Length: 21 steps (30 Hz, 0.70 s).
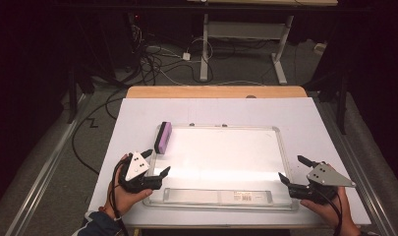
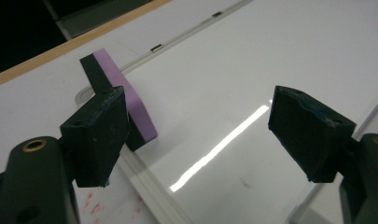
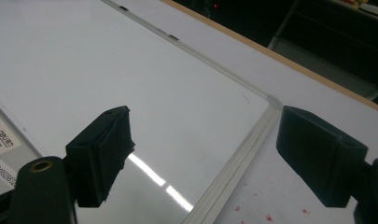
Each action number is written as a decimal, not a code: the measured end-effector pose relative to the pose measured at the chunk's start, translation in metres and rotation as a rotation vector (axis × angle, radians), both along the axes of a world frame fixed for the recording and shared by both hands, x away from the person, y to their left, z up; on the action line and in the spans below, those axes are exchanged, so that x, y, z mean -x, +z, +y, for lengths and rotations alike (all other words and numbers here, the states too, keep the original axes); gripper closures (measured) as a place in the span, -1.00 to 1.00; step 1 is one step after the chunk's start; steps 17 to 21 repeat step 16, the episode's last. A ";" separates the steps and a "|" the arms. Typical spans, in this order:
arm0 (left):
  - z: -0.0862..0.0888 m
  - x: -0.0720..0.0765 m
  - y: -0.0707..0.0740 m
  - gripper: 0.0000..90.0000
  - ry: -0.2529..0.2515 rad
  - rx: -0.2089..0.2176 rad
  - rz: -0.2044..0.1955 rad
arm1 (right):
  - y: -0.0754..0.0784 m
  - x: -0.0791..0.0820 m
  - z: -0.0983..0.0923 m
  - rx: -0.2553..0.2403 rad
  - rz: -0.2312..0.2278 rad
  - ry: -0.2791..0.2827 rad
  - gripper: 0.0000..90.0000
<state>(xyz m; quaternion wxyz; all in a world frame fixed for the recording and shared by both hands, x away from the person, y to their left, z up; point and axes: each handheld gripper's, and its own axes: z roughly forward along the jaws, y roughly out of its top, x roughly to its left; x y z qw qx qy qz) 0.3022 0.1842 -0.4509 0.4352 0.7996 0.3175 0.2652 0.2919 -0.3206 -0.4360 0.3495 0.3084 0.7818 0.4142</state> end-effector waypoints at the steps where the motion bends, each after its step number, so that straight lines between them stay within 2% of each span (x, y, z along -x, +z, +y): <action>1: 0.001 0.001 0.000 -0.59 0.005 0.003 -0.001 | 0.001 0.001 0.000 -0.010 0.001 0.001 -0.60; 4: 0.004 0.002 0.001 -0.59 0.010 0.006 -0.003 | 0.003 0.001 0.001 -0.018 -0.012 -0.001 -0.60; 8: 0.002 0.000 0.000 -0.61 0.011 -0.002 0.001 | 0.002 0.000 0.002 -0.013 -0.003 0.003 -0.62; 12: -0.001 -0.003 -0.002 -0.61 0.004 -0.031 0.004 | 0.001 -0.002 0.000 -0.012 -0.002 -0.004 -0.62; 14: -0.001 -0.003 -0.003 -0.61 0.009 -0.018 0.026 | 0.001 -0.002 0.000 -0.011 0.000 -0.013 -0.62; 21: -0.002 -0.003 -0.002 -0.61 0.013 -0.014 0.024 | 0.000 -0.003 -0.001 -0.008 0.005 -0.015 -0.62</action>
